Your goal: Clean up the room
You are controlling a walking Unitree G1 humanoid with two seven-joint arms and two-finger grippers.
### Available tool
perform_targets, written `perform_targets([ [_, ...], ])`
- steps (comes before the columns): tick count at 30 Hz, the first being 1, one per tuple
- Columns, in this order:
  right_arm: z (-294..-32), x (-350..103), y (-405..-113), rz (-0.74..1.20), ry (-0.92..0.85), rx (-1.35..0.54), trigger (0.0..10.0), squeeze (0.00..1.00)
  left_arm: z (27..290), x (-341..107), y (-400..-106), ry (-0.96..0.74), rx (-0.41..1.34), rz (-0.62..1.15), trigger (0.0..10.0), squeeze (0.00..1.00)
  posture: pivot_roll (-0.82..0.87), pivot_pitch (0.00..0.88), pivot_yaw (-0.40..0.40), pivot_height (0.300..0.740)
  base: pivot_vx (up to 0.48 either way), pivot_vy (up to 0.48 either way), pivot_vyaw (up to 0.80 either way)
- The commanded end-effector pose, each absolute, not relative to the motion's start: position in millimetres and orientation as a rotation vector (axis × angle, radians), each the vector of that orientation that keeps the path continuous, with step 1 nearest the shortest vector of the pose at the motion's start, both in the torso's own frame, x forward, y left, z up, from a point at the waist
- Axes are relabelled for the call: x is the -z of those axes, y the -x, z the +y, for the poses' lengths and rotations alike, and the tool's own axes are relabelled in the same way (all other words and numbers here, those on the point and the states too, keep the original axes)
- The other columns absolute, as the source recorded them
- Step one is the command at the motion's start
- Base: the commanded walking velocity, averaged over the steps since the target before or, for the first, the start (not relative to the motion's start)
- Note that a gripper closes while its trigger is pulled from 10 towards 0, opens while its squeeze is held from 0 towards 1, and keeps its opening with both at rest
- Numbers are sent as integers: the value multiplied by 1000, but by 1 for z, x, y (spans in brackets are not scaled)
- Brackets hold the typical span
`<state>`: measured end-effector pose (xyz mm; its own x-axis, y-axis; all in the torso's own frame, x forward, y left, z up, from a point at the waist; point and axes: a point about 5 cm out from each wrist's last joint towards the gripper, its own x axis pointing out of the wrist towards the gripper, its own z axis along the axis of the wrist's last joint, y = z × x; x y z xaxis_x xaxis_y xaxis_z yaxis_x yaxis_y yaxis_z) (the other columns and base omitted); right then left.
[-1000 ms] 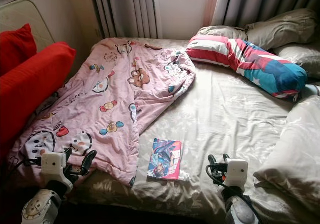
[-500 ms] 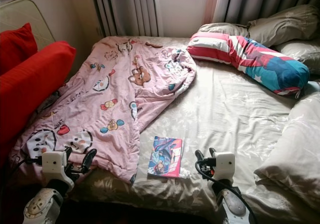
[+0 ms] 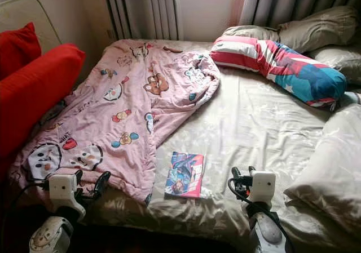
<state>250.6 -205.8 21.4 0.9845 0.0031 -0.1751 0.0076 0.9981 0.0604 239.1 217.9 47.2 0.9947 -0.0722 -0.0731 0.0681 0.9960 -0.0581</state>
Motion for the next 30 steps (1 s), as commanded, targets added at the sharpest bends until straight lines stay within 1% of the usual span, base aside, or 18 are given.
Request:
perform_targets([
  [1, -207, -21, -249, 185, -53, 9, 10000, 0, 221, -45, -235, 58, 53, 89, 10000, 0, -30, 57, 26, 642, 0, 0, 0],
  [6, -210, -24, -250, 160, -93, 52, 10000, 0, 220, -44, -232, 59, 50, 93, 10000, 0, -21, 54, 26, 642, 0, 0, 0],
  [16, -204, -20, -247, 187, -95, 20, 10000, 0, 218, -43, -231, 58, 57, 97, 10000, 0, -15, 50, 26, 642, 0, 0, 0],
  [22, -203, -20, -248, 191, -108, 6, 10000, 0, 220, -45, -232, 55, 45, 92, 10000, 0, -8, 74, 19, 642, 0, 0, 0],
  [30, -201, -20, -249, 194, -110, 2, 10000, 0, 220, -48, -235, 58, 40, 85, 10000, 0, 3, 80, 19, 642, 0, 0, 0],
])
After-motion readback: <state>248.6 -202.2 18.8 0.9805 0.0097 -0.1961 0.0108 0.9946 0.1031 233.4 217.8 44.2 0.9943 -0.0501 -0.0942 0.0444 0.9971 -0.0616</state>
